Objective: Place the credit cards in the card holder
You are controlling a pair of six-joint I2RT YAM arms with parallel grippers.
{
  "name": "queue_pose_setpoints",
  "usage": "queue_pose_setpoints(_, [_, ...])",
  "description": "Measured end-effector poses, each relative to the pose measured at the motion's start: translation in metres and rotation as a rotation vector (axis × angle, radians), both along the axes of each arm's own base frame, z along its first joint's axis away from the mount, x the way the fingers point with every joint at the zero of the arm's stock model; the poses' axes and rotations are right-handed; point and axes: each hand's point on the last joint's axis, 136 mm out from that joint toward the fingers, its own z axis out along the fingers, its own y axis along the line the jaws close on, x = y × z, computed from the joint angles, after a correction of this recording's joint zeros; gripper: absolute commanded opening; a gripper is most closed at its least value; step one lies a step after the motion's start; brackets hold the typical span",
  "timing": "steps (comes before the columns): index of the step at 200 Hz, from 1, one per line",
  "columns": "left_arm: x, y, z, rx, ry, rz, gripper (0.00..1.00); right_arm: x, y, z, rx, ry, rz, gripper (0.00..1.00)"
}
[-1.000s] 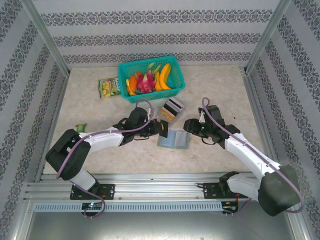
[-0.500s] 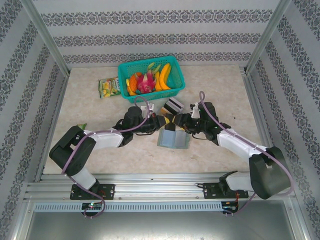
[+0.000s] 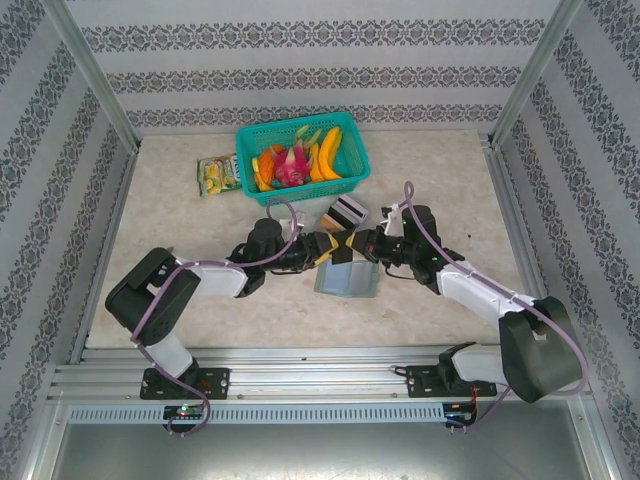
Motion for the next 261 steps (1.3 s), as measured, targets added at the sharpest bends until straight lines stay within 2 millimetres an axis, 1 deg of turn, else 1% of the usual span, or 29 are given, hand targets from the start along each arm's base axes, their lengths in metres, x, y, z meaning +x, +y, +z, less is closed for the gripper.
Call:
queue_pose_setpoints(15, [-0.002,0.006,-0.007,0.063,0.010,0.009,0.55,-0.003,-0.004,-0.007,-0.019,0.011,-0.011,0.00])
queue_pose_setpoints(24, [-0.004,0.012,-0.013,0.109,0.028,0.022,0.58,-0.005,-0.007,-0.015,-0.041,0.025,-0.023,0.00])
queue_pose_setpoints(45, [-0.007,0.027,-0.028,0.242,0.053,0.049,0.57,-0.010,-0.016,-0.037,-0.111,0.063,-0.050,0.00])
queue_pose_setpoints(62, [-0.007,0.034,-0.037,0.337,0.068,0.045,0.54,-0.013,-0.019,-0.053,-0.170,0.089,-0.058,0.00])
queue_pose_setpoints(89, [-0.004,0.034,-0.043,0.416,0.071,0.012,0.52,-0.017,-0.018,-0.073,-0.247,0.107,-0.050,0.00])
queue_pose_setpoints(110, [-0.004,0.033,-0.058,0.466,0.092,-0.020,0.52,-0.019,-0.023,-0.087,-0.314,0.118,-0.056,0.00])
queue_pose_setpoints(142, [-0.012,0.029,-0.080,0.522,0.131,-0.068,0.52,-0.020,-0.029,-0.096,-0.361,0.116,-0.067,0.00])
queue_pose_setpoints(182, [-0.015,0.023,-0.092,0.548,0.148,-0.097,0.51,-0.018,-0.029,-0.105,-0.370,0.114,-0.068,0.00])
queue_pose_setpoints(215, [-0.018,0.022,-0.104,0.573,0.162,-0.116,0.41,-0.012,-0.026,-0.110,-0.348,0.106,-0.079,0.00])
queue_pose_setpoints(247, [-0.019,0.024,-0.106,0.587,0.166,-0.110,0.35,-0.009,-0.025,-0.110,-0.325,0.094,-0.094,0.00])
queue_pose_setpoints(261, [-0.019,0.025,-0.107,0.591,0.168,-0.109,0.30,-0.008,-0.024,-0.109,-0.316,0.091,-0.098,0.00])
